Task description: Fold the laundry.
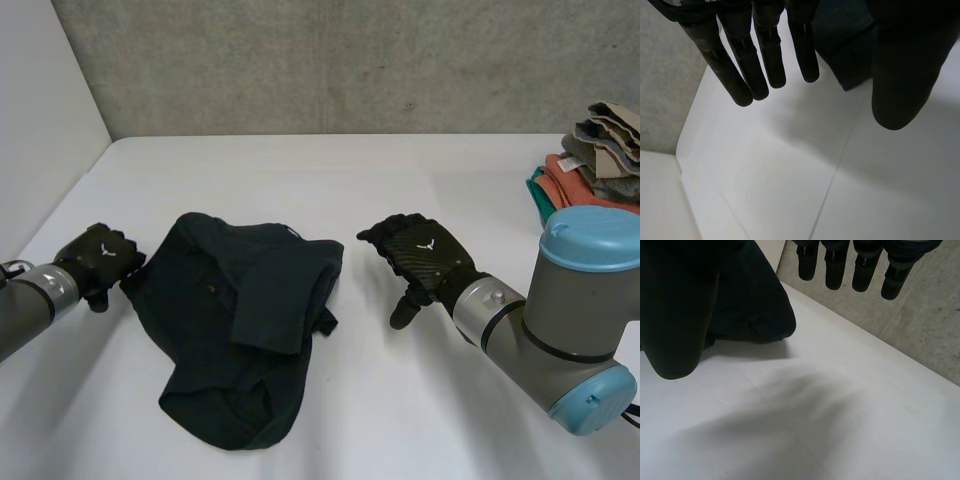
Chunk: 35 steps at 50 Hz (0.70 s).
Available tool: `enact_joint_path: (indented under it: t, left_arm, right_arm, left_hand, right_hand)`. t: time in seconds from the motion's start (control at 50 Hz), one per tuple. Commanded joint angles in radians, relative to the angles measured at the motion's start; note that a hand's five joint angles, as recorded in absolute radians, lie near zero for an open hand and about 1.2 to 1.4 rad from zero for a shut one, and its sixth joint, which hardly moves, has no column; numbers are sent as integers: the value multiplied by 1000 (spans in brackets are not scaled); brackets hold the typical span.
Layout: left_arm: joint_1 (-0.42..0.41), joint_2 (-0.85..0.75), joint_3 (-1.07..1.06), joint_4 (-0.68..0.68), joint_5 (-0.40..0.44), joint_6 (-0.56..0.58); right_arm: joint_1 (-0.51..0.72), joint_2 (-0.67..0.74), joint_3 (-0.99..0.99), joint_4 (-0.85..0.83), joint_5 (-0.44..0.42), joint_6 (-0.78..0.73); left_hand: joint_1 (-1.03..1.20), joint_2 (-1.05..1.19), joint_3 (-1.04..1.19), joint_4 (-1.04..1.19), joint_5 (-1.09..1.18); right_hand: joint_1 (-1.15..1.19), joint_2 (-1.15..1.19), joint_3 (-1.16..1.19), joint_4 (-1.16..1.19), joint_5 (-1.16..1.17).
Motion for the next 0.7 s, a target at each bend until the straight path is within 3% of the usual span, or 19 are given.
enact_joint_path:
  t: [0.02,0.36,0.42,0.48,0.54,0.62,0.7]
  left_arm:
    - [-8,-17,11,26,72,-52]
    - [-42,-63,31,31,76,-65]
    - [-51,-84,49,32,71,-68]
    - [-63,-116,88,29,51,-63]
    - [-74,-121,134,28,8,-71]
    - [-120,-54,233,29,-52,-117]
    - [-253,127,380,38,-101,-326]
  right_arm:
    - [1,2,1,-1,1,-15]
    - [-2,14,0,-1,-2,-36]
    - [-3,16,0,-1,1,-36]
    - [-8,11,0,-1,1,-36]
    - [-11,5,-8,3,1,-36]
    - [-22,-17,-32,13,4,-31]
    - [-49,-43,-58,43,2,-31]
  left_hand:
    - [81,84,83,85,88]
    - [125,127,127,129,132]
    - [336,338,337,339,343]
    - [817,819,818,820,824]
    - [818,820,819,821,825]
    - [818,820,819,821,825]
    - [818,820,819,821,825]
  right_hand:
    - [-51,-33,-30,-33,-47]
    - [-51,-33,-30,-33,-47]
    - [-51,-33,-30,-33,-47]
    - [-51,-33,-30,-33,-47]
    - [-51,-33,-30,-33,-47]
    - [-51,-33,-30,-33,-47]
    - [-51,-33,-30,-33,-47]
